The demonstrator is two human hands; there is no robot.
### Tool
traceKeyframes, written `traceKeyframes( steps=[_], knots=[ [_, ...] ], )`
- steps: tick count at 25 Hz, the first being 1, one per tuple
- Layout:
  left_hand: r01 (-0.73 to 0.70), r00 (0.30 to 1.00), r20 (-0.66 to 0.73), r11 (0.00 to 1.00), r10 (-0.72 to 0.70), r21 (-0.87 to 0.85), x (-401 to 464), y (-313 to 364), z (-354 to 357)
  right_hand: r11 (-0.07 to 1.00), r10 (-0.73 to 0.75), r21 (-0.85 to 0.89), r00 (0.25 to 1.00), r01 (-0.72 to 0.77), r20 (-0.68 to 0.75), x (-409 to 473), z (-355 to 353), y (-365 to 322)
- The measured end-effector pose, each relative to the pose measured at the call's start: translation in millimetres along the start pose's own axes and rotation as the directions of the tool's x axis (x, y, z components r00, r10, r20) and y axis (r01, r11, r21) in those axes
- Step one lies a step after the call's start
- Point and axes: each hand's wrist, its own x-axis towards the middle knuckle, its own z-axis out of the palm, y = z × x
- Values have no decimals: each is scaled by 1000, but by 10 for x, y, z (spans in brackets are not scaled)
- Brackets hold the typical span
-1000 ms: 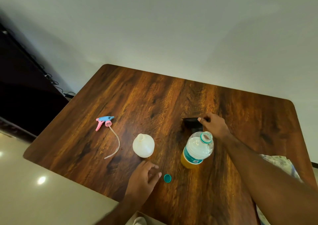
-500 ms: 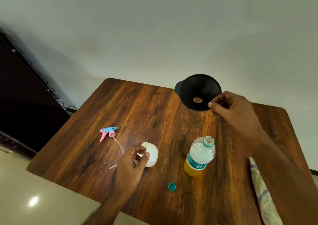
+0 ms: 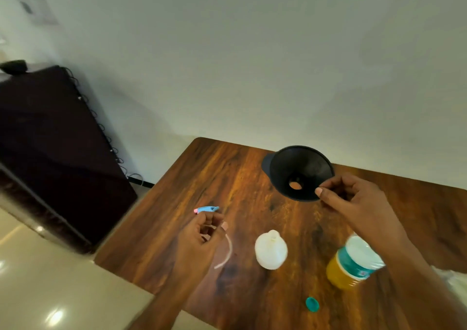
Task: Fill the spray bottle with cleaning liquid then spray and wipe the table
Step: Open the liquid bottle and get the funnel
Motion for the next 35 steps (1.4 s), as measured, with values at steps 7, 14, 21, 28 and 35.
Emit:
traceKeyframes(
  steps=[7, 14, 21, 28, 35],
  knots=[
    [51, 999, 4, 998, -52, 27, 211, -322, -881, 999, 30, -29, 1000, -29, 7, -140, 613, -392],
    [11, 999, 32, 1000, -11, 3, 314, -367, -1138, 993, 109, -43, 993, -111, -52, -242, 867, -554],
    [111, 991, 78, 992, -106, -66, 487, -190, -842, 990, 109, -100, 992, -103, 58, -177, 1270, -678],
    [144, 976, 168, 989, -137, -32, 536, -98, -868, 985, 136, -129, 980, -118, 144, -357, 1304, -464],
    [173, 936, 339, 960, -90, -222, 444, 47, -642, 986, 100, -146, 988, -82, 118, -486, 1041, -399]
  ],
)
